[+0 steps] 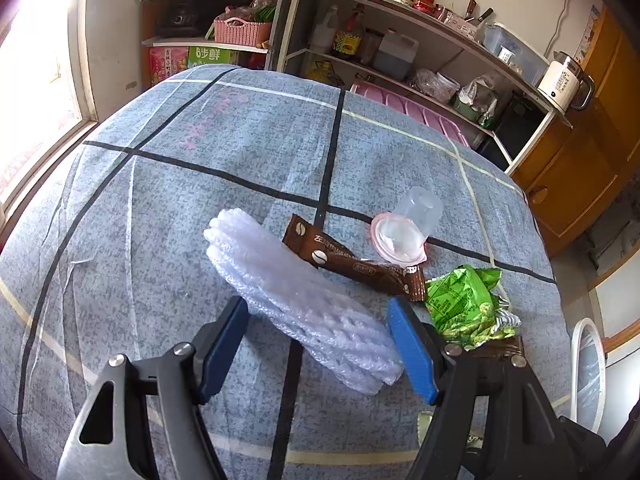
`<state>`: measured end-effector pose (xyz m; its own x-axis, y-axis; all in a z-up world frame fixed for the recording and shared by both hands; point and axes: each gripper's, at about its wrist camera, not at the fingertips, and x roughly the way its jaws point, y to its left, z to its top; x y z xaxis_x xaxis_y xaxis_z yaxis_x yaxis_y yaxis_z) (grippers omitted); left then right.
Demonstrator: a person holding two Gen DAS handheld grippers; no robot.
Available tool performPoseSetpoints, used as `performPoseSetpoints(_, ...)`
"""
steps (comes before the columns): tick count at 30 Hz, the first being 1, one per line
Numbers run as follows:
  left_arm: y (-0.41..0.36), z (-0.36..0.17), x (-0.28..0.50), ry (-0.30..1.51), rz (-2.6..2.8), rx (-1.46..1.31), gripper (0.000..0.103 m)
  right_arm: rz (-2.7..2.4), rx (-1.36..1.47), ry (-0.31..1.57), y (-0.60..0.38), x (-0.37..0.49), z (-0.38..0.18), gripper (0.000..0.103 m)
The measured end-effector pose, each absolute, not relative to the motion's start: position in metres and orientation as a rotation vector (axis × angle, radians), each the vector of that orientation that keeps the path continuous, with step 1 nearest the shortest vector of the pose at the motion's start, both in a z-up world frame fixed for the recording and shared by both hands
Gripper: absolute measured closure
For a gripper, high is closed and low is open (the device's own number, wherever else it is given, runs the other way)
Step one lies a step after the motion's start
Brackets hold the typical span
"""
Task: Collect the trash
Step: 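Grasp the white foam net with the left tool while the right tool grasps the green wrapper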
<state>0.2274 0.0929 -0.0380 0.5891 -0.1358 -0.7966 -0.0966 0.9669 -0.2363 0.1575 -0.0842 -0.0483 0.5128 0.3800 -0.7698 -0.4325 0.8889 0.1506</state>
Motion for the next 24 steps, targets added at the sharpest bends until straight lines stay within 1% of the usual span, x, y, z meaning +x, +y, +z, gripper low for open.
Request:
performPoseSetpoints(3,0.097,-0.039,0.227,0.941,-0.032,-0.291,0.029,0.489,-0.036,0.912,-0.091,0.155,-0.048,0.07)
performPoseSetpoints(5,0.097,-0.038,0.225,0.95,-0.019,-0.271,0.034,0.484,-0.019,0.915,-0.095,0.154,-0.049,0.07)
performPoseSetpoints(9,0.095,-0.037,0.22,0.962,-0.014,-0.202,0.038,0.475,-0.004,0.916,-0.098,0.155,-0.048,0.07)
performPoseSetpoints(15,0.107,-0.035,0.21,0.955,0.017,-0.218,0.045,0.469,0.01,0.909,-0.101,0.153,-0.047,0.07)
performPoseSetpoints(16,0.111,-0.036,0.21,0.953,0.018,-0.242,0.048,0.469,0.012,0.908,-0.101,0.153,-0.048,0.07)
performPoseSetpoints(18,0.119,-0.037,0.208,0.949,0.014,-0.307,0.05,0.467,0.015,0.908,-0.101,0.151,-0.048,0.07)
performPoseSetpoints(24,0.123,-0.039,0.206,0.935,0.004,-0.347,0.062,0.46,0.031,0.905,-0.104,0.15,-0.047,0.07)
